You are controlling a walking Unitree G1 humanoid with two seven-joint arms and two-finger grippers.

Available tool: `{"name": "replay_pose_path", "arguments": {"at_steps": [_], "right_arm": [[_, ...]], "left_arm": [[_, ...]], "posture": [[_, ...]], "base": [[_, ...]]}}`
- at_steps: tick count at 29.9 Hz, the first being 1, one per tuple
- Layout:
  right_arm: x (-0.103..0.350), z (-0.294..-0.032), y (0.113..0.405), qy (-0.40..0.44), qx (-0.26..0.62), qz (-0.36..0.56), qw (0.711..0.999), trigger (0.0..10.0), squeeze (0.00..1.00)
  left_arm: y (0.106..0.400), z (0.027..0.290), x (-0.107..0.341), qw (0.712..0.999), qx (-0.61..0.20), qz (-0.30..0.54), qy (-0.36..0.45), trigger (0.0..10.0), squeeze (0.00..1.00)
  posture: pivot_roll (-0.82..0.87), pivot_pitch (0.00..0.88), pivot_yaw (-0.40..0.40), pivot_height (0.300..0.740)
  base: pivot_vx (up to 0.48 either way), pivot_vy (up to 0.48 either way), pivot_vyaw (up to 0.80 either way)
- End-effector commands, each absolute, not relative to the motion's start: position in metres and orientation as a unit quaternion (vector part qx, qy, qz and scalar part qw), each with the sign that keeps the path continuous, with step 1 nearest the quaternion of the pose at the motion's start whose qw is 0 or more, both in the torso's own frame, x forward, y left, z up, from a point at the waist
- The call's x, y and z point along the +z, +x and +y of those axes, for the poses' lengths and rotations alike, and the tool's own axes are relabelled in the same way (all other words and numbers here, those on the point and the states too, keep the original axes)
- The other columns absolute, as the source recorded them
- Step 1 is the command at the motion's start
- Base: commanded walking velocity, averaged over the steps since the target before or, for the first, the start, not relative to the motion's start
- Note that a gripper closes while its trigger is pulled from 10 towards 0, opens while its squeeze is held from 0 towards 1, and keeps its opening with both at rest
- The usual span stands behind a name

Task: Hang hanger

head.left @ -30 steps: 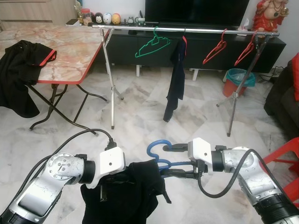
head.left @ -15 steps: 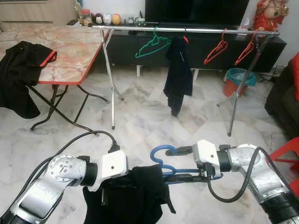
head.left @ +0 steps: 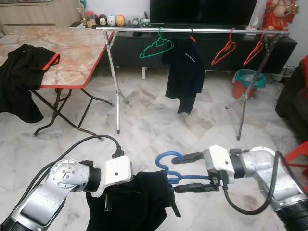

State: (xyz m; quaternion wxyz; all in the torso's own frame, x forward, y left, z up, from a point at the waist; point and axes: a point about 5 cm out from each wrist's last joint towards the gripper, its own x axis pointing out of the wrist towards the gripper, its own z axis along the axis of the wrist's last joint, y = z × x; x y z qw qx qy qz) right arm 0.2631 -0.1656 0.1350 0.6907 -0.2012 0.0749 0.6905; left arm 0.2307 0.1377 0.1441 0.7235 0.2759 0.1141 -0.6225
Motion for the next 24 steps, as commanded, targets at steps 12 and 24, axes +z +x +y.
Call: {"name": "replay_pose_path", "arguments": {"at_steps": [12,24], "right_arm": [[0.126,-0.152,0.258,-0.203,0.693,0.077,0.687,0.0,0.00],[0.119,-0.152,0.258,-0.212,0.690,0.090,0.686,0.0,0.00]], "left_arm": [[0.233,0.134,0.148,0.718,-0.625,0.100,0.290,10.0,0.00],[0.233,0.133,0.149,0.719,-0.625,0.095,0.287,10.0,0.00]], "posture": [[0.10,0.000,0.005,0.740],[0.09,0.000,0.005,0.740]], "base": [[0.000,0.000,0.00],[0.000,0.000,0.00]]}}
